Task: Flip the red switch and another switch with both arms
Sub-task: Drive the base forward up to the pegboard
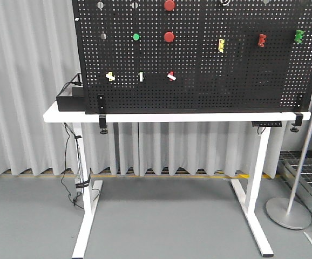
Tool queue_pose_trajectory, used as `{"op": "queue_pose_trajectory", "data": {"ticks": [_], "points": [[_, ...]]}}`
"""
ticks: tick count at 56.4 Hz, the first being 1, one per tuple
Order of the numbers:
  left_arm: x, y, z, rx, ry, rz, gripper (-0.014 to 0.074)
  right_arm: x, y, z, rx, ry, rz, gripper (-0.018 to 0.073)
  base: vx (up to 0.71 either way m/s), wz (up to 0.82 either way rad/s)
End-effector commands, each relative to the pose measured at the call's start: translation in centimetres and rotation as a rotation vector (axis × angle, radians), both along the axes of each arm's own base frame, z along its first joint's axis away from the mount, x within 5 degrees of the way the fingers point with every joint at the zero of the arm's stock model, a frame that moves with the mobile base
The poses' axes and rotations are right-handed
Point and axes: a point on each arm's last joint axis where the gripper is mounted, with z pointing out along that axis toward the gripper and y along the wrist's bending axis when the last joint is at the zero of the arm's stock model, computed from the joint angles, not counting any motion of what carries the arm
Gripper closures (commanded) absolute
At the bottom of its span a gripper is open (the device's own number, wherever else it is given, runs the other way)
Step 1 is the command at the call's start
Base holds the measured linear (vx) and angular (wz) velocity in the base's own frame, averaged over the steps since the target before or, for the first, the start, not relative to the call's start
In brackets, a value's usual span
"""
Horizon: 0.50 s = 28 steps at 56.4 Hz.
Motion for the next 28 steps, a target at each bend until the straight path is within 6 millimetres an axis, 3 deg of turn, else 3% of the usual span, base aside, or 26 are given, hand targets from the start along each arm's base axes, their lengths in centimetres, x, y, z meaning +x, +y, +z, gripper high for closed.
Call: {"op": "queue_pose_trajectory", "data": {"ticks": [1, 28], "points": [[0.10, -0.01, 0.14, -0.005, -0.077, 0.000, 0.0594, 0.07, 0.08, 0.56, -0.016, -0.081, 0.010, 0.0566, 0.00, 0.00], [0.10, -0.01, 0.14, -0.005, -0.077, 0.000, 0.0594, 0.07, 0.08, 0.56, -0.016, -0.081, 0.010, 0.0566, 0.00, -0.01]]}}
